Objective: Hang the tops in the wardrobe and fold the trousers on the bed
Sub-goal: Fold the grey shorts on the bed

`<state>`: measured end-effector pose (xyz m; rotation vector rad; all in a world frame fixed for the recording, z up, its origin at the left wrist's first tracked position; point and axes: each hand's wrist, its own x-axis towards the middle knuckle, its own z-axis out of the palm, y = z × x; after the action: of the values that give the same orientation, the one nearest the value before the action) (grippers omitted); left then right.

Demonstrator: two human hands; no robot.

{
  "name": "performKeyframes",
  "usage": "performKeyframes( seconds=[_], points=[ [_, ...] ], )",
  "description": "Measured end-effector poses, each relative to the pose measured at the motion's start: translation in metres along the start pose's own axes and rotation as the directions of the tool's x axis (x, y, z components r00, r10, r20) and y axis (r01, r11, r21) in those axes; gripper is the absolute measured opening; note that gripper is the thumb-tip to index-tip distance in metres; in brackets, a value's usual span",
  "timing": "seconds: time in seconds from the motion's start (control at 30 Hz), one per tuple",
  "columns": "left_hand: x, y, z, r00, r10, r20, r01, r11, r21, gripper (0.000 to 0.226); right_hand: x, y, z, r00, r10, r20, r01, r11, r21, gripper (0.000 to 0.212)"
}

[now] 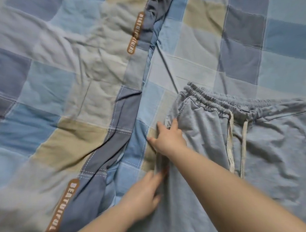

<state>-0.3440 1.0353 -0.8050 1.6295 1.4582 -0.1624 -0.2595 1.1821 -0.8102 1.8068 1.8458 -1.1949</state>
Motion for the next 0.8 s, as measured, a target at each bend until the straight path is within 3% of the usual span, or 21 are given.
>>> performKeyframes(
  seconds=[0.1, 0.27, 0.33, 0.4, 0.47, 0.5, 0.57, 0.63, 0.73, 0.8],
  points=[
    [-0.023, 0.022, 0.016, 0.986, 0.160, 0.038, -0.160, 0.987, -0.007, 0.063, -0.005, 0.005, -0.003, 0.997, 0.012, -0.080, -0.018, 0.997, -0.076, 0.073],
    [-0.045, 0.062, 0.035, 0.972, 0.235, -0.028, -0.232, 0.928, -0.292, 0.064, -0.016, 0.033, -0.025, 0.966, -0.046, -0.254, 0.054, 0.998, 0.024, 0.059],
    [-0.043, 0.074, 0.055, 0.986, 0.167, 0.022, -0.152, 0.939, -0.308, 0.055, -0.025, 0.053, -0.036, 0.948, -0.098, -0.303, 0.104, 0.995, 0.003, 0.056],
    [-0.033, 0.095, 0.075, 0.991, 0.027, 0.129, 0.030, 0.906, -0.423, 0.044, -0.033, 0.078, -0.050, 0.933, -0.143, -0.331, 0.143, 0.989, -0.025, 0.057],
    [-0.028, 0.119, 0.095, 0.996, -0.070, 0.062, 0.092, 0.818, -0.568, 0.026, -0.041, 0.103, -0.065, 0.925, -0.159, -0.344, 0.163, 0.986, -0.019, 0.060],
    [-0.028, 0.135, 0.105, 0.997, -0.054, 0.052, 0.073, 0.854, -0.515, 0.021, -0.047, 0.119, -0.074, 0.922, -0.161, -0.352, 0.168, 0.986, -0.010, 0.061],
    [-0.028, 0.159, 0.122, 0.998, -0.067, -0.010, 0.052, 0.859, -0.510, 0.042, -0.056, 0.148, -0.089, 0.916, -0.156, -0.370, 0.169, 0.986, 0.002, 0.062],
    [-0.024, 0.196, 0.137, 0.999, -0.037, 0.011, 0.038, 0.849, -0.527, 0.055, -0.067, 0.186, -0.106, 0.906, -0.139, -0.401, 0.157, 0.987, 0.012, 0.061],
    [-0.008, 0.239, 0.154, 0.984, 0.169, 0.063, -0.115, 0.856, -0.504, 0.057, -0.078, 0.239, -0.128, 0.901, -0.093, -0.424, 0.113, 0.993, 0.023, 0.061],
    [0.014, 0.286, 0.156, 0.965, 0.263, 0.019, -0.236, 0.891, -0.388, 0.065, -0.082, 0.280, -0.144, 0.901, -0.052, -0.431, 0.065, 0.998, 0.016, 0.061]
  ],
)
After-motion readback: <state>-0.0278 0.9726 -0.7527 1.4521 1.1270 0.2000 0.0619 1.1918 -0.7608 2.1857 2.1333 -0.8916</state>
